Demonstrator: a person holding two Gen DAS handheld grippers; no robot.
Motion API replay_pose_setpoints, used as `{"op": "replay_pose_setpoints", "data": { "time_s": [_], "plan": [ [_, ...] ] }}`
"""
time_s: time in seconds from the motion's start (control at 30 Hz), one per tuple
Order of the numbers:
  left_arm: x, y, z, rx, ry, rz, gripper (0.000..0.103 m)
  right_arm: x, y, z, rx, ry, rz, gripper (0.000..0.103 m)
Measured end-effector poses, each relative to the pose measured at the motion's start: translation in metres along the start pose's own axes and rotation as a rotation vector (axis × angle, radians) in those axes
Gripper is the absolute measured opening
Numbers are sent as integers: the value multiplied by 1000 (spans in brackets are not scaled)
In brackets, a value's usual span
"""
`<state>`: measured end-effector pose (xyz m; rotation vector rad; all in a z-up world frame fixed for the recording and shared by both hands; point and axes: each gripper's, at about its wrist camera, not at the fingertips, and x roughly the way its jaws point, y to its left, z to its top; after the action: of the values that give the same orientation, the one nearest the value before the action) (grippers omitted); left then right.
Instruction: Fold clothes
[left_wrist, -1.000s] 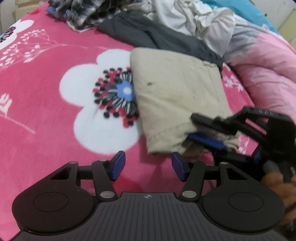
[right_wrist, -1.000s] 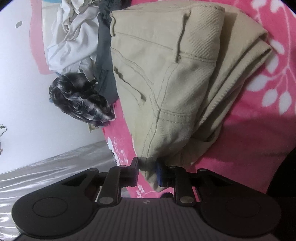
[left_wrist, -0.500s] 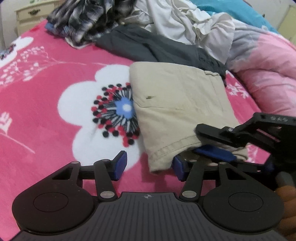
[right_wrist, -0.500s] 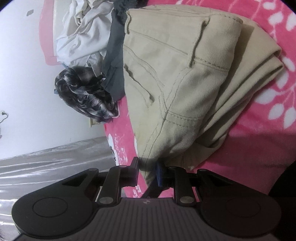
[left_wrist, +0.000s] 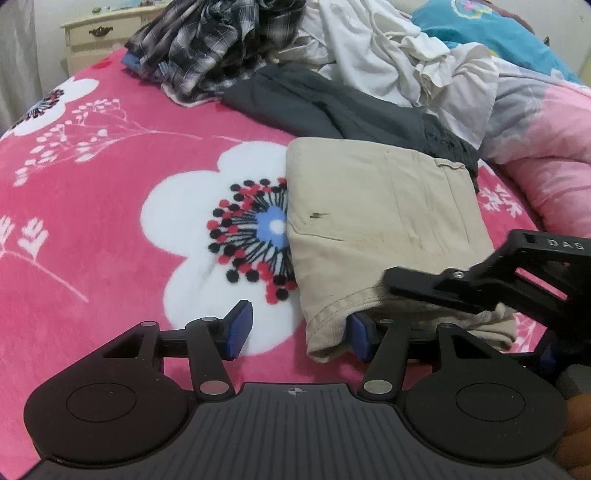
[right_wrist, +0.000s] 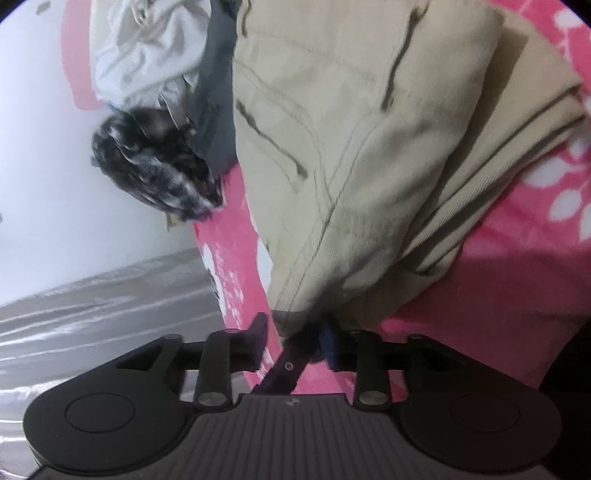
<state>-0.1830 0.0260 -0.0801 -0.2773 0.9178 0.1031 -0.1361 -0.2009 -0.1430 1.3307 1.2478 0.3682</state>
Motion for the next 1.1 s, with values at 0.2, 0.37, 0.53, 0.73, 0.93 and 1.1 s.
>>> {"op": "replay_pose_setpoints", "data": {
  "time_s": [0.2, 0.37, 0.53, 0.73, 0.93, 1.1],
  "plan": [
    [0, 5, 1, -21, 44, -23, 56, 13, 3, 2, -1, -6, -19, 38],
    [-11, 26, -3, -108, 91, -75, 57, 19, -3, 6, 45, -8, -7, 34],
    [-9, 44, -6, -218, 96, -101, 58, 13, -23, 1, 162, -52, 175, 24],
    [-7, 46, -6, -232, 100, -137, 60, 17, -19, 0, 113, -46, 93, 26],
    [-4, 54, -7, -273, 118, -137, 60, 9, 1, -4, 30, -7, 14, 44],
    [-9, 64, -9, -328, 103, -142, 60, 19, 16, -7, -24, 29, -51, 44]
  ]
}}
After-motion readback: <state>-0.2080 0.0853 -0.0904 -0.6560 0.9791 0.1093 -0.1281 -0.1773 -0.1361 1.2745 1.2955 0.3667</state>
